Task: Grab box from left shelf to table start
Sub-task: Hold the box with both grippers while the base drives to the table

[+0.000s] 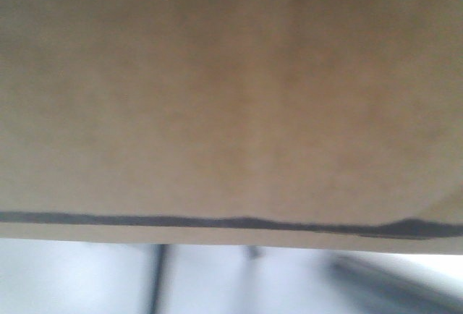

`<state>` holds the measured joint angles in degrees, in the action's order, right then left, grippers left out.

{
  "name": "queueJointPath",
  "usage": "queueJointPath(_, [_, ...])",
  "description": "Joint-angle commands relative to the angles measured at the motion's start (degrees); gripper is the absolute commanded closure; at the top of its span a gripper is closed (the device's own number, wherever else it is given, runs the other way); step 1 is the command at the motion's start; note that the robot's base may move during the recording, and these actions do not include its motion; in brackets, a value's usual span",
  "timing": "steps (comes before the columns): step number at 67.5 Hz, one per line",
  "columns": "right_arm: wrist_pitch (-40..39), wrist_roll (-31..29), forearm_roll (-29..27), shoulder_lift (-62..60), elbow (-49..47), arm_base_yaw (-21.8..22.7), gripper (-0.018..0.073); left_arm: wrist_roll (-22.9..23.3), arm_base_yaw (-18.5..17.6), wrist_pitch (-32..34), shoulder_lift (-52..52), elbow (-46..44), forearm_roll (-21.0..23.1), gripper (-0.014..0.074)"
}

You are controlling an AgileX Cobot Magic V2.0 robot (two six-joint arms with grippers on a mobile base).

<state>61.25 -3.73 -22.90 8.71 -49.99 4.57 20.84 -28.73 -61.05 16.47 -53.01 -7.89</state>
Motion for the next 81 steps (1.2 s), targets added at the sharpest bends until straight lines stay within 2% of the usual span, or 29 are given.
queueJointPath(1, [-7.6,-0.5,2.2,1.4,-1.2,0.2,0.0502,2.3,-0.5,11.9,0.1,-2.6,2.7,0.0688])
queueJointPath(42, [-7.5,-0.5,2.2,1.4,-1.2,0.2,0.0502,2.3,-0.5,11.9,0.1,-2.6,2.7,0.0688])
queueJointPath(67, [-7.5,-0.5,2.2,1.4,-1.2,0.2,0.0502,2.3,-3.2,11.9,0.1,-2.6,2.7,0.0688])
queueJointPath(81, [-7.5,-0.5,2.2,1.4,-1.2,0.2,0.0502,2.3,-3.2,11.9,0.1,-2.6,2.7,0.0688])
